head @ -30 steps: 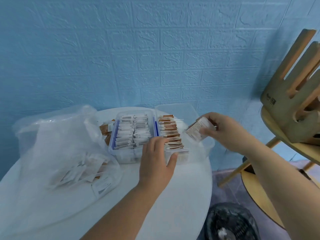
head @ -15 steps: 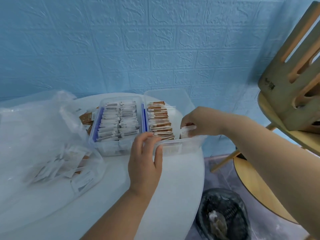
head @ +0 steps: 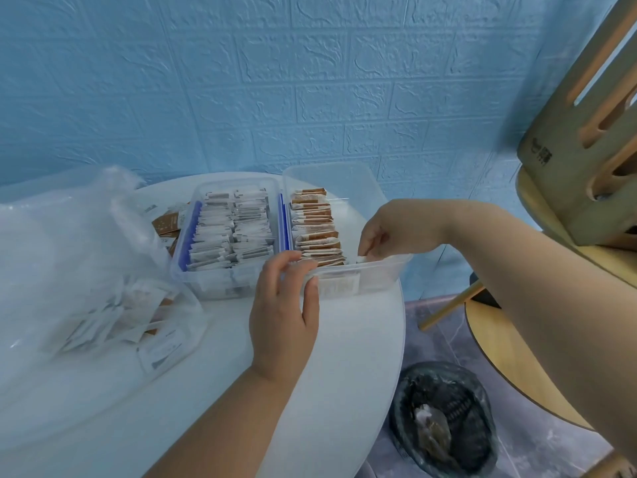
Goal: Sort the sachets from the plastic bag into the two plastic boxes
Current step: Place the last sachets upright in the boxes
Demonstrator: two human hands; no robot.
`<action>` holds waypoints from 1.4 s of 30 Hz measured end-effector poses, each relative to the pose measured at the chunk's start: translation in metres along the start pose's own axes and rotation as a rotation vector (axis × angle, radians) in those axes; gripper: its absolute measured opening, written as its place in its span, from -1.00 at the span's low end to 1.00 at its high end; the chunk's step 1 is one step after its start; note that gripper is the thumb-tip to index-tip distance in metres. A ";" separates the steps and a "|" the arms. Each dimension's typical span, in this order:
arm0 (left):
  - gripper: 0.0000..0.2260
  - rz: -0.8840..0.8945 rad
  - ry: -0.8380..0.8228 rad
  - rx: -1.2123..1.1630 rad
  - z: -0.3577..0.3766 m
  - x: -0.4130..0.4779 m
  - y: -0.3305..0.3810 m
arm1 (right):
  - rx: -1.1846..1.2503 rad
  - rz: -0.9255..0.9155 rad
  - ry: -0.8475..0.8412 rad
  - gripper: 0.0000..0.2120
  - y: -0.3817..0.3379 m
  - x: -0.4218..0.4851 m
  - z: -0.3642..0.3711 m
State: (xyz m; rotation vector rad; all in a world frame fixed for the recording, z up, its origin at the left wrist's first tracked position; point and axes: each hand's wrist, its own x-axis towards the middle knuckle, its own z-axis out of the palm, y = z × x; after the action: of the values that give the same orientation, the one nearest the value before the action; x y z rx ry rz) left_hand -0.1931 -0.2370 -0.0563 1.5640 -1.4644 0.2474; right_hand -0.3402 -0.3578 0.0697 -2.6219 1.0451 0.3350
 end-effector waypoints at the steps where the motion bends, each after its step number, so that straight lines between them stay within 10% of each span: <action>1: -0.81 -0.001 -0.001 0.005 0.000 0.000 0.000 | 0.000 -0.002 -0.007 -0.79 0.000 -0.001 0.000; 11: -0.71 -0.014 -0.153 -0.052 -0.015 0.000 0.002 | -0.021 0.061 0.031 -0.64 -0.010 -0.010 0.004; 18: -0.73 -0.046 -0.117 -0.067 -0.089 -0.022 -0.023 | 0.331 -0.291 0.471 -0.85 -0.069 -0.008 0.016; 25: -0.61 -0.272 -0.200 0.324 -0.174 -0.063 -0.090 | 0.353 -0.568 0.317 -0.82 -0.176 0.034 0.091; 42: -0.50 -0.317 -0.628 0.511 -0.184 -0.016 -0.151 | 0.054 -0.380 0.316 -0.49 -0.231 0.093 0.117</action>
State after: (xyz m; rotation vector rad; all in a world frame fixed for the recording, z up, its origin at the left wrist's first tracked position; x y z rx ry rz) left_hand 0.0128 -0.1176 -0.0420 2.4158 -1.6608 -0.0807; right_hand -0.1250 -0.2149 -0.0257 -2.8025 0.6010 -0.1955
